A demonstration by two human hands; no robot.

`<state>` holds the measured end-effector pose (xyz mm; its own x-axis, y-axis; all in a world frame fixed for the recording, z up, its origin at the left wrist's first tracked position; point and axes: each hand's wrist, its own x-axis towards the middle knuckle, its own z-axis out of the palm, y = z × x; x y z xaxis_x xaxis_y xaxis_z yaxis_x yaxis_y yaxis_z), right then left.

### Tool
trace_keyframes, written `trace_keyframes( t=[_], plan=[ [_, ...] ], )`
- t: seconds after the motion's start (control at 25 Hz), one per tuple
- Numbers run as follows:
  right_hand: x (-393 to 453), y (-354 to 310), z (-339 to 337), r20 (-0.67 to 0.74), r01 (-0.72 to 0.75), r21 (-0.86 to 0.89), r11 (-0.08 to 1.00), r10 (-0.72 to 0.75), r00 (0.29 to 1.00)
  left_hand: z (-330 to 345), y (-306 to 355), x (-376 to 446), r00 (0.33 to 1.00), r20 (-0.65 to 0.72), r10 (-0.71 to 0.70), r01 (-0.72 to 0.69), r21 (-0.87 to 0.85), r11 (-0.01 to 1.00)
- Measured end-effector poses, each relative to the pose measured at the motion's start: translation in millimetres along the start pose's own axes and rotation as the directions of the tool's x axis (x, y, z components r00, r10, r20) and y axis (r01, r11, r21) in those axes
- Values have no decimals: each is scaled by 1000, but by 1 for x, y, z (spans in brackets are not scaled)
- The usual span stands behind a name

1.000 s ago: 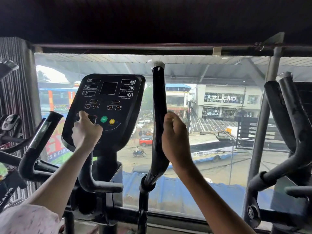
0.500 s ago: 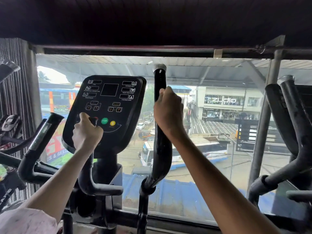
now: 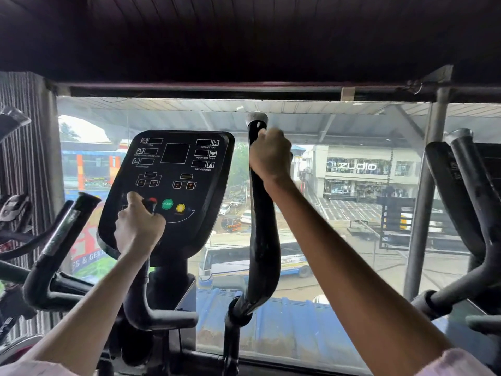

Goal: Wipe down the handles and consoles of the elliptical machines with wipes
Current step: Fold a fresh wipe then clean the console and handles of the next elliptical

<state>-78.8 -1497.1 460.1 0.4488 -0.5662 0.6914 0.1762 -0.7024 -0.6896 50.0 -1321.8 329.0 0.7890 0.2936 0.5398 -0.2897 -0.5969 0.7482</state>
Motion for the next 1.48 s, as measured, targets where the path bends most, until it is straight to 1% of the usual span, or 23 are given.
trace_keyframes(
  t=[0.08,0.16,0.24,0.28,0.32,0.36,0.44,0.48,0.52,0.56,0.64,0.76,0.88,0.92,0.96,1.0,1.08,1.12,1.24,1.32,1.36,1.4,1.48],
  plan=[
    [-22,13,-4,8,141,-79,987,-140,990,1,-1,1,1000,-3,-2,2,-5,1000],
    [-34,30,-14,67,197,-66,978,-193,979,2,-1,2,1000,-1,3,-3,-11,1000],
    [-25,34,-25,-10,326,-154,933,-332,943,2,-1,2,1000,4,2,-2,-19,1000],
    [-13,33,-28,-86,451,-241,859,-482,872,1,0,2,1000,5,0,0,-24,1000],
    [0,28,-31,-104,578,-328,748,-636,764,1,0,1,1000,5,-3,3,-30,1000],
    [14,23,-31,-32,684,-386,619,-750,661,0,0,1,1000,3,-4,4,-34,999],
    [41,11,-29,289,833,-445,330,-827,482,-1,0,-1,1000,-1,1,-1,-43,999],
    [53,4,-28,457,870,-458,183,-791,407,-2,0,-1,1000,3,6,-6,-49,999],
    [59,-5,-26,600,886,-458,66,-713,364,-3,0,0,1000,8,9,-9,-53,999],
    [63,-14,-24,701,895,-447,-2,-623,349,-4,0,0,1000,17,11,-10,-52,999],
    [69,-26,-19,800,896,-434,-88,-495,339,-5,-1,0,999,31,18,-16,-51,999],
    [61,-25,-12,861,893,-417,-169,-387,329,-7,-2,3,998,55,22,-18,-66,998],
    [46,-21,-24,919,935,-326,-137,-278,279,-7,-5,5,998,62,24,-17,-103,995],
    [42,-23,-33,929,939,-324,-114,-228,292,-7,-5,5,997,66,35,-27,-113,993],
    [39,-25,-39,937,936,-318,-152,-198,286,-8,-4,4,996,74,48,-39,-125,991],
    [38,-28,-39,938,913,-327,-242,-197,284,-8,-5,5,995,80,56,-45,-140,989],
    [37,-39,-28,936,847,-349,-401,-108,335,-9,-7,7,994,85,63,-49,-158,986],
    [35,-45,-21,915,832,-390,-395,-65,398,-9,-8,7,993,93,68,-53,-162,985],
    [25,-59,-6,882,843,-429,-325,51,468,-9,-10,7,992,104,76,-56,-183,982],
    [14,-46,-10,919,875,-294,-385,137,369,-8,-11,9,991,113,76,-54,-192,980],
    [6,-37,-14,921,863,-265,-431,153,359,-8,-12,9,990,115,76,-52,-195,979],
    [1,-28,-21,924,830,-246,-500,137,357,-7,-13,9,990,116,78,-54,-196,979],
    [-1,-24,-36,946,834,-259,-487,44,320,-6,-13,8,989,116,88,-64,-197,978]
  ],
)
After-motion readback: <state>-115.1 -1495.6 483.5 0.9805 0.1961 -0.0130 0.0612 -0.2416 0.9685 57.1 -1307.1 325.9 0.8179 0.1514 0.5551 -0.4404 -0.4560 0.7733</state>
